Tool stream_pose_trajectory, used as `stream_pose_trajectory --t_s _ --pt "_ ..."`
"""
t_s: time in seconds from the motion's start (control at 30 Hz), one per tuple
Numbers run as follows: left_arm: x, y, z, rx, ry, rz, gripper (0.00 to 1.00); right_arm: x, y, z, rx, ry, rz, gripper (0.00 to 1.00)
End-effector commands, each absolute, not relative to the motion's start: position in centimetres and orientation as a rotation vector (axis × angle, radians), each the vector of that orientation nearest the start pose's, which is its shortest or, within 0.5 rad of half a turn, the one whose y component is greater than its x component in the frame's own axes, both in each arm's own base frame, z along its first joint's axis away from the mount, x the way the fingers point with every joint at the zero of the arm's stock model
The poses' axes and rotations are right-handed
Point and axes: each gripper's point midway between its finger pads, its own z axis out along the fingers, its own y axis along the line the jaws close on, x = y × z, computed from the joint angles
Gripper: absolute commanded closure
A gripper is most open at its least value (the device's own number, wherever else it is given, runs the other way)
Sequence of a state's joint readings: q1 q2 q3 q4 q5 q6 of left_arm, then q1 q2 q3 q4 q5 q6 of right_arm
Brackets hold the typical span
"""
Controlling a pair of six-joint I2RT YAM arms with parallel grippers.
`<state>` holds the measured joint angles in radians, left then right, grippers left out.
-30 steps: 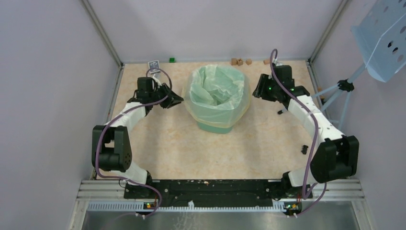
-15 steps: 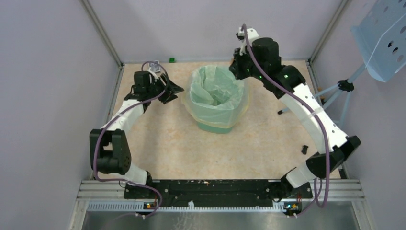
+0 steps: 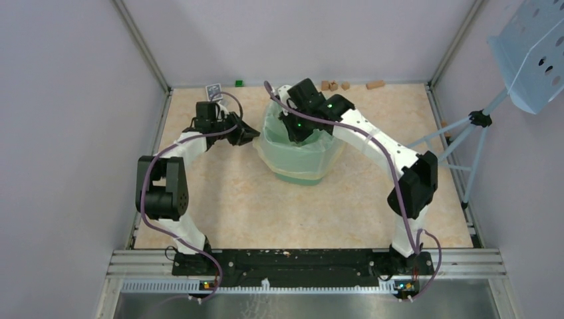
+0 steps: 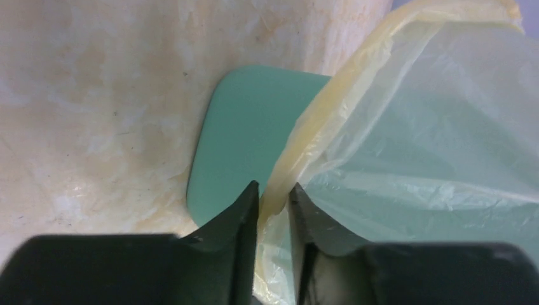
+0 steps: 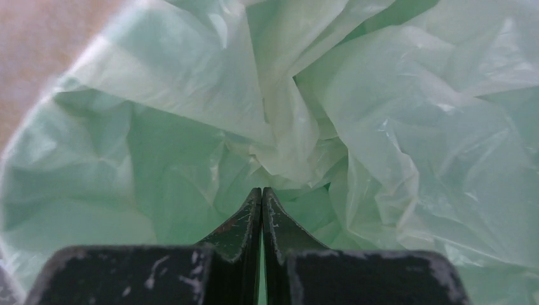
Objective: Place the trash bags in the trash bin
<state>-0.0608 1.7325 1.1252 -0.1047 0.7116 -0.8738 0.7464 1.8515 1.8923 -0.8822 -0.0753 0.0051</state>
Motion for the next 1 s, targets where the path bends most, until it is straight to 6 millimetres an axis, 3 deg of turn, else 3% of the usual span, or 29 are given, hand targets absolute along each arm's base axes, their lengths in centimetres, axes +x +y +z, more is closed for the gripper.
stream_pose_trajectory --t_s 0.0,0.2,0.4,0.53,0.7,0.83,0.97 --pt "41.5 -17.1 15.3 -0.498 2.308 -1.341 0.79 34.1 31.9 18.9 -0.946 2.373 0.314 1.00" --pt "40.7 -18.2 14.1 -0.466 2.339 -1.370 1.00 33.8 30.3 14.5 -0.834 2.500 0.247 1.00" --pt "40.1 -19.1 13.3 -0.428 2.375 -1.371 1.00 35.0 28.7 11.9 -0.715 2.600 0.189 1.00" --pt "39.6 -18.9 12.7 -0.411 2.402 -1.342 1.00 35.3 26.3 10.4 -0.495 2.682 0.168 1.00" --pt "39.5 -18.8 12.3 -0.403 2.415 -1.334 1.00 36.6 24.6 11.0 -0.252 2.674 0.236 1.00" --pt "39.6 -18.8 12.6 -0.378 2.409 -1.332 1.00 36.4 26.8 11.7 -0.373 2.643 0.297 1.00" --pt "39.9 -18.9 13.0 -0.369 2.399 -1.339 1.00 34.3 30.6 11.5 -0.599 2.608 0.343 1.00"
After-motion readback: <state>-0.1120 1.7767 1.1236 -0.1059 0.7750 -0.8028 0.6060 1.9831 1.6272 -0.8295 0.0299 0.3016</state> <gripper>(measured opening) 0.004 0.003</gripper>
